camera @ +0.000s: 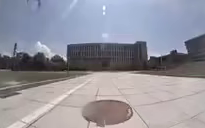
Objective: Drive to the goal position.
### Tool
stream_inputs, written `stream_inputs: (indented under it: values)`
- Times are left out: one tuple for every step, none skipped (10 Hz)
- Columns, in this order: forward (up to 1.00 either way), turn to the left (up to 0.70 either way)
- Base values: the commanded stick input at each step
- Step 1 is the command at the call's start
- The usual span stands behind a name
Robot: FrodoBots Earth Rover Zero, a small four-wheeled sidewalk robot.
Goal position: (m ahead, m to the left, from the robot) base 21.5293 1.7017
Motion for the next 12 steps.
stream_inputs:
  values:
    - [0.50, 0.01]
    - [0.50, 0.01]
    - [0.50, 0.01]
    - [0.50, 0.01]
    - [0.50, 0.01]
    - [0.50, 0.01]
    - [0.50, 0.01]
    - [0.50, 0.01]
    - [0.50, 0.01]
    - [0.50, 0.01]
    - [0.50, 0.01]
    - [0.50, 0.01]
